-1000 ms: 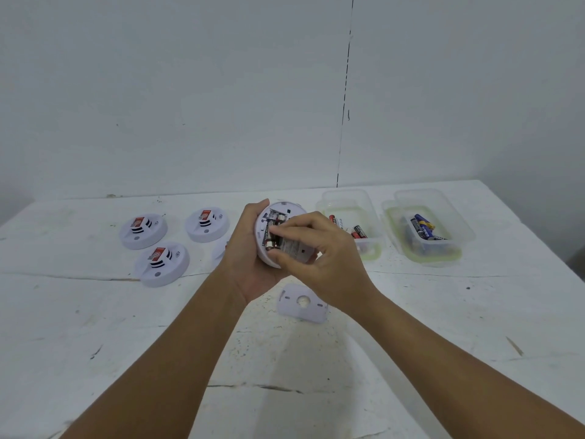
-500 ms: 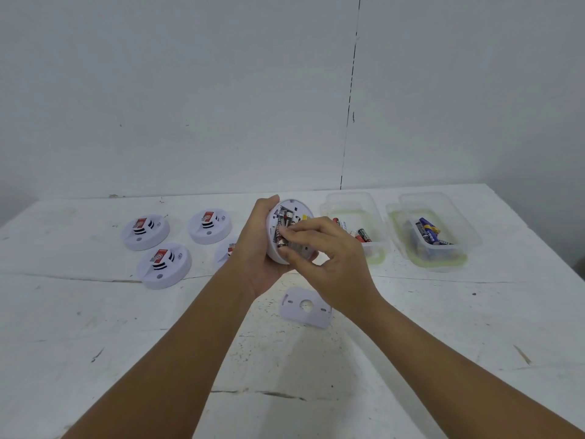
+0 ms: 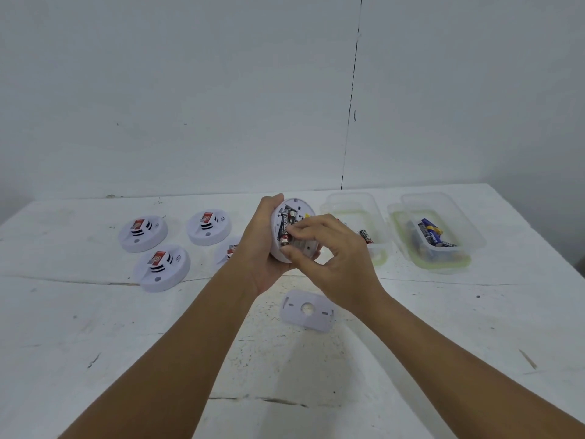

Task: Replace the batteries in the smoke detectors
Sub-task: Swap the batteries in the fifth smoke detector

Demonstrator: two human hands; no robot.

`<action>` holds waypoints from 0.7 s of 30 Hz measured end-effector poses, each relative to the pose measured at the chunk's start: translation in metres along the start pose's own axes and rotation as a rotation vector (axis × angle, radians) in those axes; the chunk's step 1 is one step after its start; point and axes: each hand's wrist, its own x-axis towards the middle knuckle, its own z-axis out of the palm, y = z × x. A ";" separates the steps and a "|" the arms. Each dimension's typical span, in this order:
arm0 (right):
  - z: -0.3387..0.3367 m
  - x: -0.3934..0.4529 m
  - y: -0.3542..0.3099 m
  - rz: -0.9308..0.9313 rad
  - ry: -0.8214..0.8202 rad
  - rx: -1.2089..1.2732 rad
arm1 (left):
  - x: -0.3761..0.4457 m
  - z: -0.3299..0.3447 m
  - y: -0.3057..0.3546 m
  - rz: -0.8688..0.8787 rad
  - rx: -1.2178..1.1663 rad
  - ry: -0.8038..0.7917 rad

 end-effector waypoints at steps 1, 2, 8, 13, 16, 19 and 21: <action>0.000 0.001 0.001 -0.005 -0.006 -0.006 | 0.001 0.000 0.000 -0.001 0.006 0.007; 0.001 0.001 0.001 -0.006 -0.007 -0.011 | 0.001 0.000 0.001 -0.002 0.015 0.014; 0.002 0.003 0.002 0.009 -0.024 -0.031 | 0.005 0.001 0.003 0.002 0.031 0.026; 0.004 0.004 0.005 0.009 0.025 -0.027 | 0.008 0.001 0.003 -0.017 0.018 0.046; 0.006 0.003 0.008 0.018 0.048 -0.022 | 0.010 0.003 0.003 -0.022 0.008 0.051; 0.006 0.002 0.010 0.023 0.057 -0.011 | 0.012 0.004 0.002 -0.024 0.010 0.054; 0.006 0.002 0.011 0.033 0.061 -0.005 | 0.013 0.004 0.002 -0.030 0.015 0.050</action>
